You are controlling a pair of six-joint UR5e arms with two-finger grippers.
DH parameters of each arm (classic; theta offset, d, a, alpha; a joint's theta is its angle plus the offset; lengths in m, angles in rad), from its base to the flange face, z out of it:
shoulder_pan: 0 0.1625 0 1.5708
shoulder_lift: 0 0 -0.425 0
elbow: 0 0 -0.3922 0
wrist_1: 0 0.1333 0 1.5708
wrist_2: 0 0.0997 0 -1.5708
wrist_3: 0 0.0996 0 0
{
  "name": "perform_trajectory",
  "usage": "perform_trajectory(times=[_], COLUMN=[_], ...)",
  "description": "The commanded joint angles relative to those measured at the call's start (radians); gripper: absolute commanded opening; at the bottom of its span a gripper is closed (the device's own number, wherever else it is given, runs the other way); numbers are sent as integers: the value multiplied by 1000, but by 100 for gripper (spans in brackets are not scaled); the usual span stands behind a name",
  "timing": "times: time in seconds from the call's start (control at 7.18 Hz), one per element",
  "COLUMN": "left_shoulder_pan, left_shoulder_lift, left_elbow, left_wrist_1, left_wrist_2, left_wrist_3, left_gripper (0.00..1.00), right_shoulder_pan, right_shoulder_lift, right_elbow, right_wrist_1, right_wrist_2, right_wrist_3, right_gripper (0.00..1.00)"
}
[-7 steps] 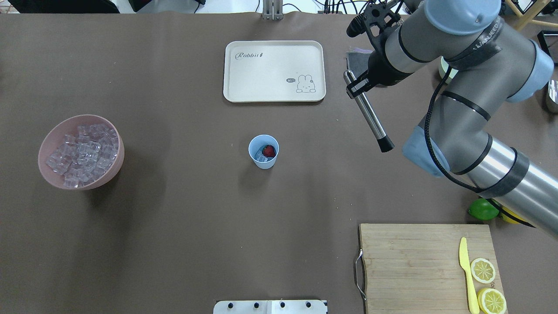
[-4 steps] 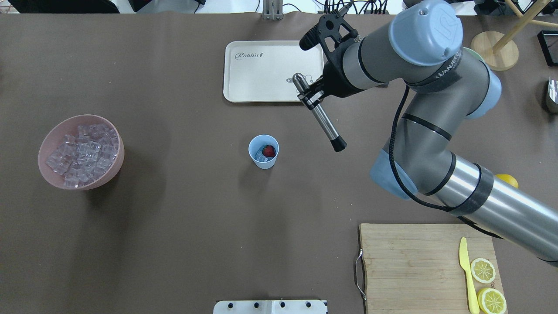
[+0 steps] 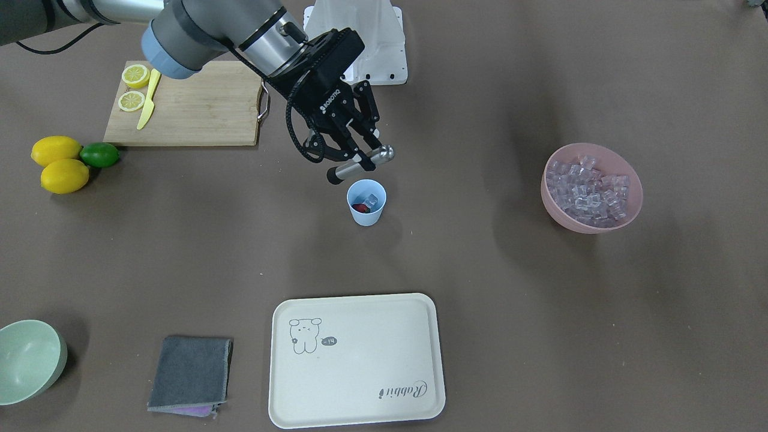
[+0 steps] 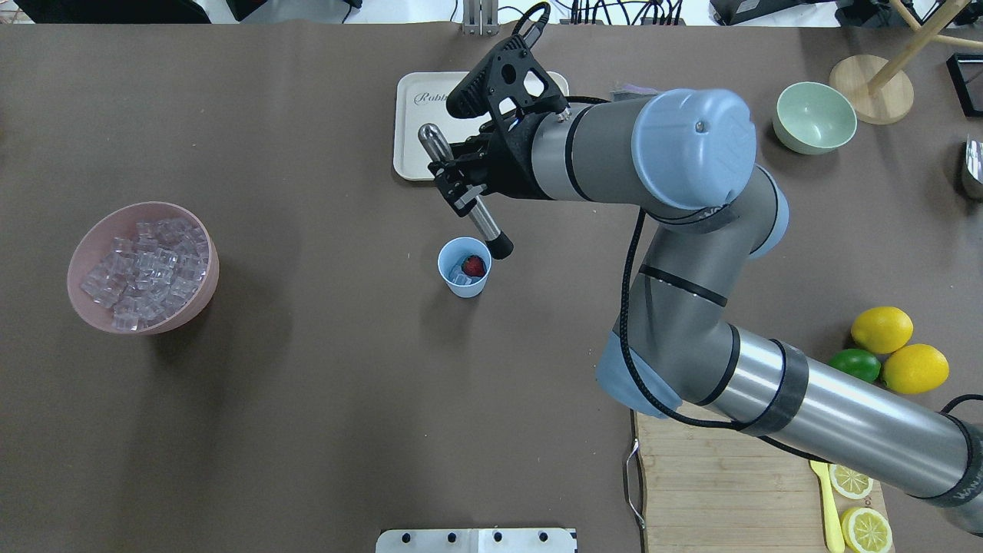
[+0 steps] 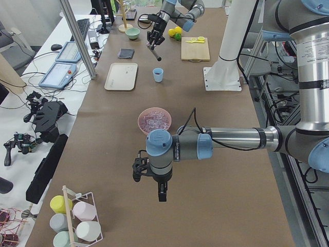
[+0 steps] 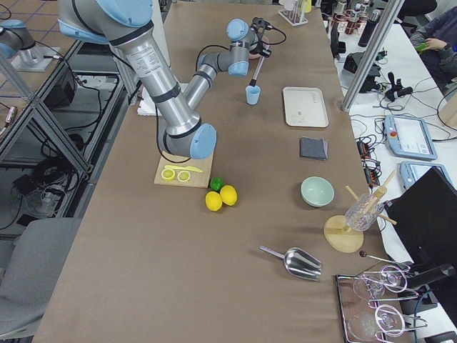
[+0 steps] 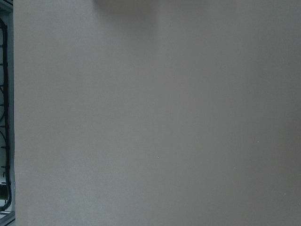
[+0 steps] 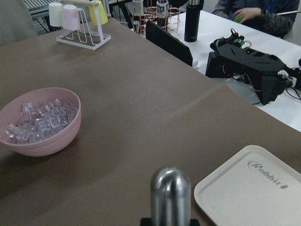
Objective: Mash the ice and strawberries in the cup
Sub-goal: 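Lower the muddler into the light-blue cup and press down with the right gripper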
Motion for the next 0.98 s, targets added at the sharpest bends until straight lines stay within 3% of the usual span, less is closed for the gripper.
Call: perform_trajectory(times=[0.0, 0.28, 0.84], left_shoulder_pan=[-2, -2, -2], left_shoulder_lift=[0, 0, 0], left_elbow=[1, -1, -2], left_wrist_1=[0, 0, -2], left_wrist_2=[0, 0, 0], left_wrist_3=[0, 0, 0], left_gripper=[98, 98, 98], right_shoulder_pan=[-63, -78, -126], right_shoulder_lift=[2, -16, -93], right_elbow=[-46, -181, -203], right_wrist_1=[164, 401, 519], right_wrist_2=[-118, -158, -162], right_wrist_3=[-3, -12, -31], right_gripper=[0, 0, 0])
